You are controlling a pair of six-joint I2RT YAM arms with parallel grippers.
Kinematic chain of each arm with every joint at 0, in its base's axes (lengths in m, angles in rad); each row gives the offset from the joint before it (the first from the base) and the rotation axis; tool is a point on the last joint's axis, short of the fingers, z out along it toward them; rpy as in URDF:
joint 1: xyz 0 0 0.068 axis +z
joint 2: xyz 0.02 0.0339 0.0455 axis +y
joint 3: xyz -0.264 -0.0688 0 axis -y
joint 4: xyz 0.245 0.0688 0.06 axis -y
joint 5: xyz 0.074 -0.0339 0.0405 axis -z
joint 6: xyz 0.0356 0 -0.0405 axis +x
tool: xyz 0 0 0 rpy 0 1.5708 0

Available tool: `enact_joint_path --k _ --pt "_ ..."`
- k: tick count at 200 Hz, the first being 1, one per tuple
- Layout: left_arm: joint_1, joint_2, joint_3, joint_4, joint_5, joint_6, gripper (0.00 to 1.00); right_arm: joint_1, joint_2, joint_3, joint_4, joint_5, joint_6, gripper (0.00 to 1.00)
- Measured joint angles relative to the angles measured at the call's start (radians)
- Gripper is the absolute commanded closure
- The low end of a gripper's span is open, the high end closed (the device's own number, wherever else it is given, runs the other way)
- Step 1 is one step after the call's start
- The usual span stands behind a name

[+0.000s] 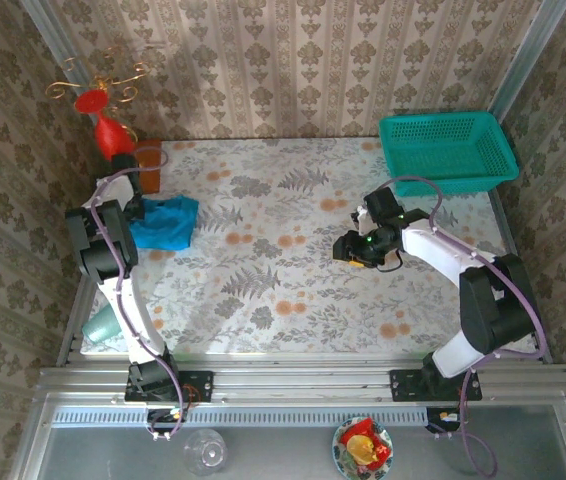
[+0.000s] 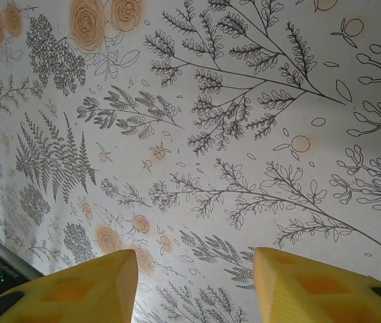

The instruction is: Fold the inside-out t-shirt

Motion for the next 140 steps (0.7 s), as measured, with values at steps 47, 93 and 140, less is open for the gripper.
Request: enact_joint_path --k 47,93,140 --pt "0.004 0.01 0.051 -0.014 -0.087 -0.013 0.51 0.0 -0.033 0.0 -0.015 0.0 0.0 0.5" --pt "0.018 -0.038 0.06 -0.029 -0.101 -0.045 0.34 0.0 -0.041 0.0 -0.018 0.001 0.004 0.5" --pt "0.029 -0.148 0.067 -0.037 -0.043 -0.074 0.0 -0.007 -0.042 0.0 -0.017 0.028 0.003 0.49"
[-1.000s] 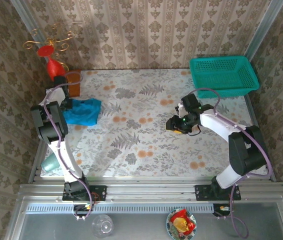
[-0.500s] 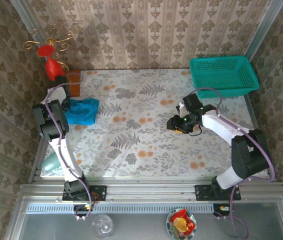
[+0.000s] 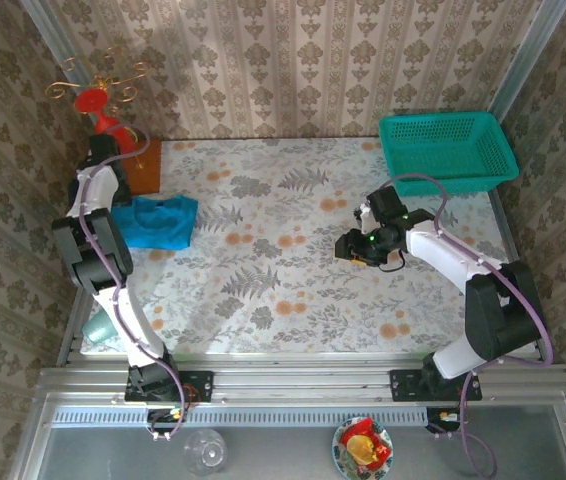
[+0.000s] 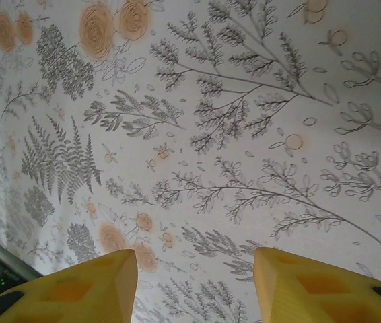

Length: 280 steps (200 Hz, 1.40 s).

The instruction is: Fold the inside-out t-shirt

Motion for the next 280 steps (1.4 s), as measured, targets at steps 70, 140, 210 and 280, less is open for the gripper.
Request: enact_joint_path --k 70,140,210,280 --pt "0.0 0.024 -0.019 0.052 0.068 -0.023 0.09 -0.013 -0.035 0.0 -0.003 0.013 0.001 0.49" --pt "0.04 0.051 -0.07 0.162 0.04 -0.047 0.23 -0.013 -0.082 -0.031 -0.011 0.006 0.016 0.51" --pt "0.058 0.189 -0.017 0.154 0.066 -0.071 0.32 -0.013 -0.095 -0.05 -0.038 0.005 0.024 0.5" --pt "0.048 0.051 -0.04 0.146 0.101 -0.087 0.12 -0.016 -0.178 -0.051 -0.05 0.065 0.021 0.38"
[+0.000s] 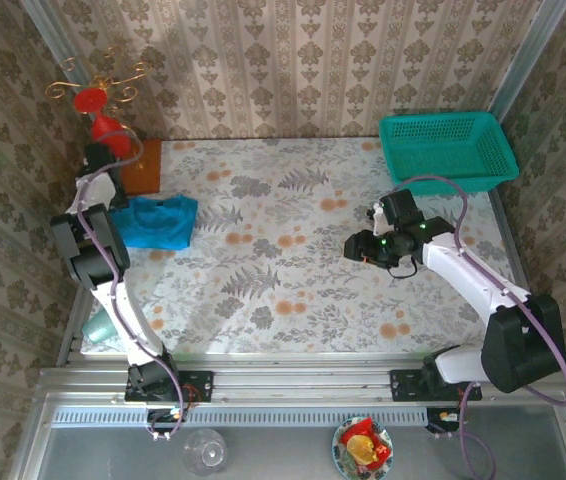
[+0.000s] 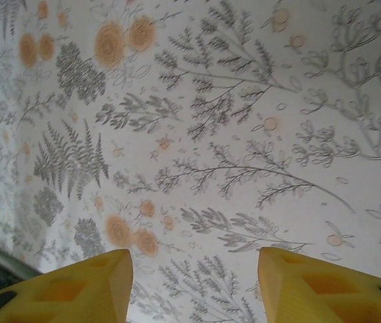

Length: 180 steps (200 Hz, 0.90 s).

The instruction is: Fold the inside-out t-shirt

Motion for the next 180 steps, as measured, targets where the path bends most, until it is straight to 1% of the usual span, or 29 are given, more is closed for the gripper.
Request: enact_joint_path --k 22,29,43,66,81,106,126,143,155,180 --pt "-0.012 -0.158 -0.072 0.012 0.029 -0.035 0.04 -0.011 -0.002 -0.002 0.006 0.074 -0.017 0.14" --pt "-0.019 -0.207 -0.096 0.014 0.032 -0.046 0.01 -0.018 -0.003 -0.003 0.009 0.098 -0.025 0.1" --pt "-0.039 -0.305 -0.149 0.023 0.039 -0.072 0.0 -0.033 -0.005 -0.004 0.019 0.148 -0.035 0.09" --pt "-0.076 -0.425 -0.252 0.043 0.055 -0.11 0.0 -0.068 -0.007 -0.009 0.053 0.223 -0.051 0.08" --pt "-0.11 -0.501 -0.369 0.077 0.065 -0.133 0.0 -0.098 -0.013 -0.022 0.077 0.287 -0.067 0.04" --pt "-0.184 -0.605 -0.585 0.139 0.071 -0.148 0.0 -0.142 -0.029 -0.072 0.142 0.408 -0.107 0.04" --pt "-0.263 -0.666 -0.745 0.221 0.063 -0.149 0.0 -0.173 -0.066 -0.167 0.238 0.507 -0.143 0.04" --pt "-0.32 -0.699 -0.868 0.317 0.056 -0.134 0.0 -0.194 -0.097 -0.255 0.336 0.565 -0.182 0.03" --pt "-0.34 -0.714 -0.951 0.395 0.058 -0.118 0.0 -0.203 -0.117 -0.328 0.432 0.597 -0.216 0.01" --pt "-0.354 -0.72 -1.101 0.581 0.084 -0.065 0.0 -0.227 -0.146 -0.484 0.651 0.639 -0.27 0.0"
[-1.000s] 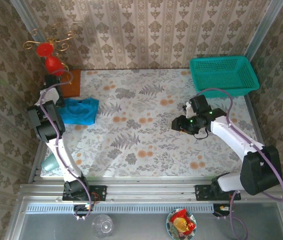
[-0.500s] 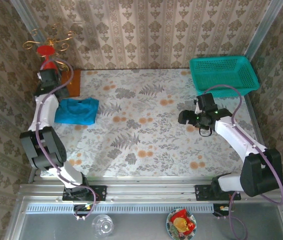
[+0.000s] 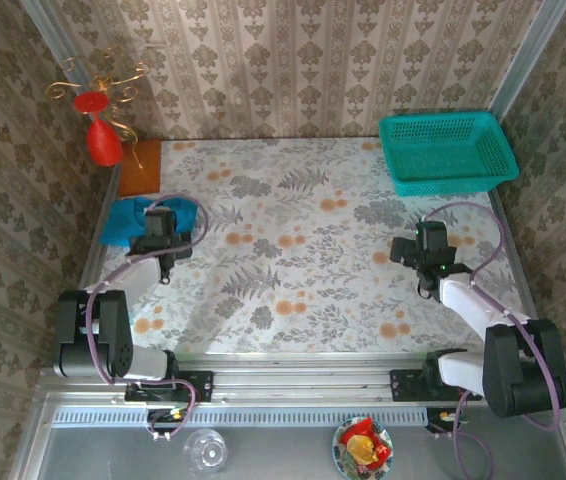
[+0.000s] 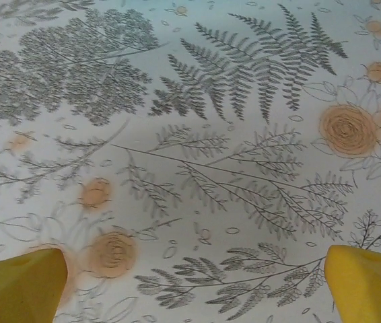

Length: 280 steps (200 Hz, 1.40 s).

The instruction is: Fold the inside-out t-shirt

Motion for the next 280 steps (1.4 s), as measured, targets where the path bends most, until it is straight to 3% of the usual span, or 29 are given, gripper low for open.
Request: enact_joint_path --k 30,65,99,121,185,280 --pt "-0.009 0.01 -0.121 0.253 0.088 0.075 0.0 -0.042 0.005 -0.087 0.2 0.015 -0.029 0.0" --pt "0.007 0.082 -0.13 0.489 0.175 0.123 0.0 -0.064 0.04 -0.106 0.424 0.004 -0.05 0.01" --pt "0.104 0.123 -0.147 0.612 0.298 0.122 0.0 -0.081 0.107 -0.104 0.542 -0.049 -0.066 0.01" --pt "0.078 0.142 -0.192 0.739 0.304 0.124 0.0 -0.082 0.143 -0.1 0.584 -0.093 -0.076 0.0" --pt "0.056 0.168 -0.225 0.824 0.304 0.133 0.0 -0.068 0.32 -0.093 0.748 -0.183 -0.127 0.0" --pt "0.056 0.168 -0.225 0.837 0.303 0.134 0.0 -0.051 0.326 -0.092 0.782 -0.183 -0.148 0.0"
